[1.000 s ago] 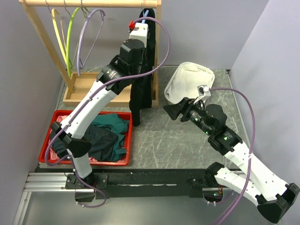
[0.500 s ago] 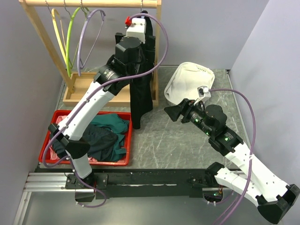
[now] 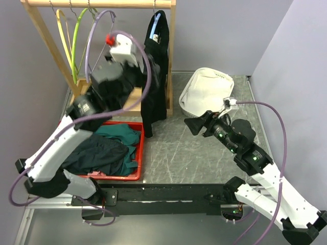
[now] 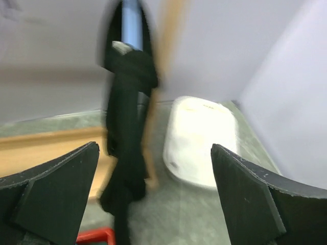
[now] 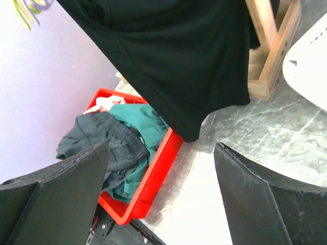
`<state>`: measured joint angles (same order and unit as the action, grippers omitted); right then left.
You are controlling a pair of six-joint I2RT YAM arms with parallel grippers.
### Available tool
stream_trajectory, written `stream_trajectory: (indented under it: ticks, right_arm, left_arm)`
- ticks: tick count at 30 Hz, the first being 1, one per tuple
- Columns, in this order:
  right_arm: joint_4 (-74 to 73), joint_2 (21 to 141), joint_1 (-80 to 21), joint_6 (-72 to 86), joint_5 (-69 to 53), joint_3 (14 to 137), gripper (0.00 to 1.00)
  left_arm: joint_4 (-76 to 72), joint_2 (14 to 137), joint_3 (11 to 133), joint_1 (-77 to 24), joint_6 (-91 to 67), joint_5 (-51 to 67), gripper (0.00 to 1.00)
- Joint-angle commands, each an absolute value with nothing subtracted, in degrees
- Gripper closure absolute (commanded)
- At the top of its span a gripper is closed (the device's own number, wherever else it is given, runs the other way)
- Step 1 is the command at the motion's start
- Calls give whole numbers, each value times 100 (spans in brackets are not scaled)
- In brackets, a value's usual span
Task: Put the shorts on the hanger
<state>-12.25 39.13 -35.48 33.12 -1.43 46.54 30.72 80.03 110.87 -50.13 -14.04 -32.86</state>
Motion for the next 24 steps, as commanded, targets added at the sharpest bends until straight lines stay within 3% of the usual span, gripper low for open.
stream_trajectory:
  ticks: [1,9,17,24]
  right_arm:
    - [-1318,3490,-3577,3313,211,4571,9]
    - [-1503,2550,-3577,3463,659,3868,4]
    - [-1468,1741,-3577,3709,913,2822,0]
    - [-1590,1503,-3577,3779,1125,2417,0]
  left_arm:
    - [2989,7753,10294,-5905,-1756,-3840,4]
    - [2620,7251,8029,-7171,-3143,-4061,4]
    - [1486,6601,5645,-7295,-4350,-3192,4]
    - [800,5828,4694,-7295,-4535,-2900,4]
